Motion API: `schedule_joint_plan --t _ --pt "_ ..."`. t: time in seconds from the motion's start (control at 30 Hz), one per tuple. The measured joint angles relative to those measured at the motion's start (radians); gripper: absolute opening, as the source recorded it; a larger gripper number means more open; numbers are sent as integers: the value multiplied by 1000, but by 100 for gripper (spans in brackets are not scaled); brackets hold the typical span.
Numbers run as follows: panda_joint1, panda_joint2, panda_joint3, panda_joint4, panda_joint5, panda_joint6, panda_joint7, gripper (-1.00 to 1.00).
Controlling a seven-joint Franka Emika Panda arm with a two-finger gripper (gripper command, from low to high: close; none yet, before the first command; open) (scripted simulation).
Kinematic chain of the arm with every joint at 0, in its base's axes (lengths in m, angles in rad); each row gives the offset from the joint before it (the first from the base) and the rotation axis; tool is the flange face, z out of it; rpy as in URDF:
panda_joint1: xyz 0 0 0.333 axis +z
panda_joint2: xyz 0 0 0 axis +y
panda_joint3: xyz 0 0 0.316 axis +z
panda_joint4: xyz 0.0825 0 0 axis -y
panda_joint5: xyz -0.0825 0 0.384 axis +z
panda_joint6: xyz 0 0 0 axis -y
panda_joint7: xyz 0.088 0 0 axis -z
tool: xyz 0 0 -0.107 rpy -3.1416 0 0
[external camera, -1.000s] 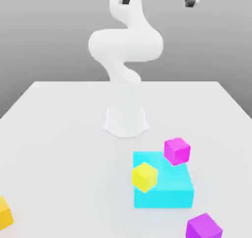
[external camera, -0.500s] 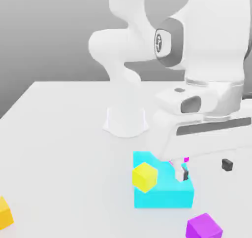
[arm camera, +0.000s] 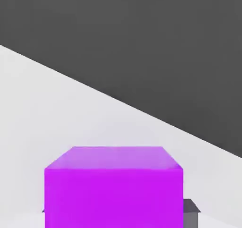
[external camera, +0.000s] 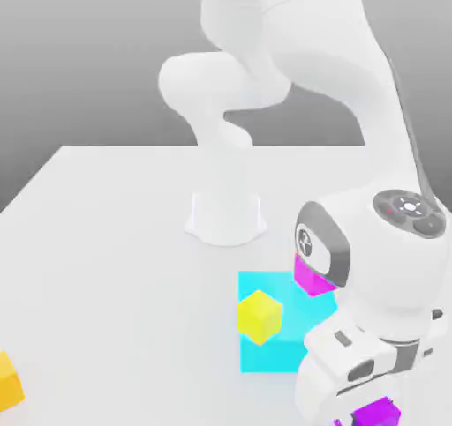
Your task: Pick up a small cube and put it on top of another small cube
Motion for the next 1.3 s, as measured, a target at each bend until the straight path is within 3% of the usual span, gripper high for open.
schedule_joint_plan --t 0.2,0.5,1.0,1.2,1.23,1.3 --pt "-26 -165 38 -43 45 -122 -38 -100" --pt "-12 -491 90 -262 116 -226 -172 -100" --pt "132 -1041 51 -637 282 -396 -435 -100" --pt "135 -912 68 -706 296 -197 -452 -100" --pt "134 -880 71 -714 296 -158 -451 100" --pt "134 -880 71 -714 296 -158 -451 100"
